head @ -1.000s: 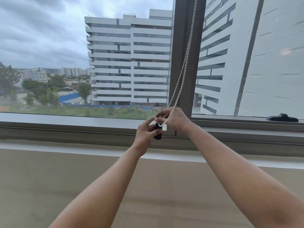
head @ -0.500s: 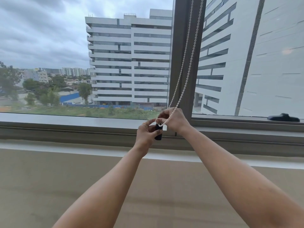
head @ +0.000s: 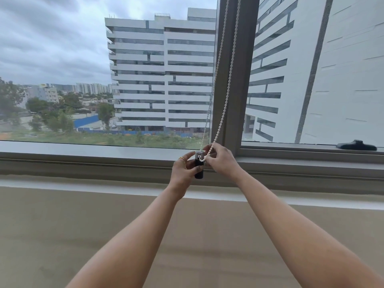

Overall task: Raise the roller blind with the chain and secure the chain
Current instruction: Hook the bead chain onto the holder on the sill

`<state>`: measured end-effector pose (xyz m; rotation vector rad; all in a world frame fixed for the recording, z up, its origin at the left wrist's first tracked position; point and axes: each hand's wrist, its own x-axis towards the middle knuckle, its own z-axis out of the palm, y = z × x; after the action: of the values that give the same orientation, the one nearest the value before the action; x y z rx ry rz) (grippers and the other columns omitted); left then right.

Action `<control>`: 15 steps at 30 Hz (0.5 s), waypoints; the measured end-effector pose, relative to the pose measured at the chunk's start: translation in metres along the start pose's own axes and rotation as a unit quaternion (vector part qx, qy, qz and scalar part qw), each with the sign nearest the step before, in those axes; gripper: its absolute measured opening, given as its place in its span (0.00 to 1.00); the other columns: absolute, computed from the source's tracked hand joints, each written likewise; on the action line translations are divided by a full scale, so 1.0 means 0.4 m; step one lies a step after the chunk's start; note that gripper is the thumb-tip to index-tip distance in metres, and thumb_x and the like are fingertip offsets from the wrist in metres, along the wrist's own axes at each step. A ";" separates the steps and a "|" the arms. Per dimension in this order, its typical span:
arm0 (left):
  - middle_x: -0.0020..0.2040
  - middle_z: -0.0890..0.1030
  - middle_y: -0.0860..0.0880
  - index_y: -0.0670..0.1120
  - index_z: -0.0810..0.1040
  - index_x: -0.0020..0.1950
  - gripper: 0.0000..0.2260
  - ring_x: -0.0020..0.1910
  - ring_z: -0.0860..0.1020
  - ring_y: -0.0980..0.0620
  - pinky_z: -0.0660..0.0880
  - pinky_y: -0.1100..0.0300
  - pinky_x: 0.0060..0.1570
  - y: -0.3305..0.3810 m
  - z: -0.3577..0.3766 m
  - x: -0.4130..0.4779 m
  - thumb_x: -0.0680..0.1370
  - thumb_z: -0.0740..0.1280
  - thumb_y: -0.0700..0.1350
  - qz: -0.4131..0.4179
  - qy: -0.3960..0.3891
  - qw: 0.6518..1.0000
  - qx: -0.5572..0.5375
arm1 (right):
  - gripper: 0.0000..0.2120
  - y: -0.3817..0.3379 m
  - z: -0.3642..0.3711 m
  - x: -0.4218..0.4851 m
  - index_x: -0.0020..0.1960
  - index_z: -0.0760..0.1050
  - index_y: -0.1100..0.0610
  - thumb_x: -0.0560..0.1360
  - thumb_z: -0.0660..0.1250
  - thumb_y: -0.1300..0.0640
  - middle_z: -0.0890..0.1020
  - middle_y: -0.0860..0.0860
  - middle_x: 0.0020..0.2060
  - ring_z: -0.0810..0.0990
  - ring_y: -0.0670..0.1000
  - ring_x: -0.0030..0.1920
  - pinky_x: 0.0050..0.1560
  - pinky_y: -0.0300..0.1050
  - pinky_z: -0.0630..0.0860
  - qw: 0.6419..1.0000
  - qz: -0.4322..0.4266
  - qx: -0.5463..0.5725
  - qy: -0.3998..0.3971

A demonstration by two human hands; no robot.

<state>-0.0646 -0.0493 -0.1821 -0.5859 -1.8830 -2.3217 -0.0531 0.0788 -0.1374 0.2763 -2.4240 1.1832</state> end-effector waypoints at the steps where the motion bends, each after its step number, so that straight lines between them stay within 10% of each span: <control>1: 0.51 0.80 0.41 0.36 0.69 0.66 0.24 0.50 0.77 0.44 0.76 0.55 0.50 -0.005 0.001 -0.002 0.71 0.66 0.28 -0.004 0.004 1.000 0.000 | 0.12 0.005 0.003 -0.002 0.55 0.75 0.59 0.71 0.65 0.63 0.80 0.53 0.46 0.76 0.49 0.45 0.49 0.40 0.74 1.000 0.008 -0.002 -0.008; 5: 0.52 0.79 0.40 0.36 0.72 0.63 0.21 0.50 0.78 0.45 0.73 0.51 0.59 -0.027 0.001 -0.009 0.71 0.66 0.27 -0.007 0.015 1.000 0.011 | 0.15 0.024 0.016 -0.018 0.57 0.75 0.59 0.71 0.65 0.63 0.82 0.56 0.49 0.77 0.49 0.46 0.51 0.39 0.73 0.999 0.018 0.012 -0.025; 15: 0.46 0.81 0.43 0.36 0.73 0.61 0.17 0.45 0.78 0.50 0.77 0.66 0.41 -0.062 0.013 -0.017 0.73 0.67 0.30 -0.017 0.000 1.000 0.020 | 0.18 0.070 0.028 -0.047 0.56 0.77 0.62 0.68 0.74 0.61 0.83 0.57 0.50 0.81 0.52 0.51 0.56 0.38 0.73 0.998 0.032 0.047 -0.030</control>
<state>-0.0650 -0.0397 -0.2065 -0.5549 -1.9502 -2.2972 -0.0495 0.0871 -0.1720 0.2681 -2.4498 1.3377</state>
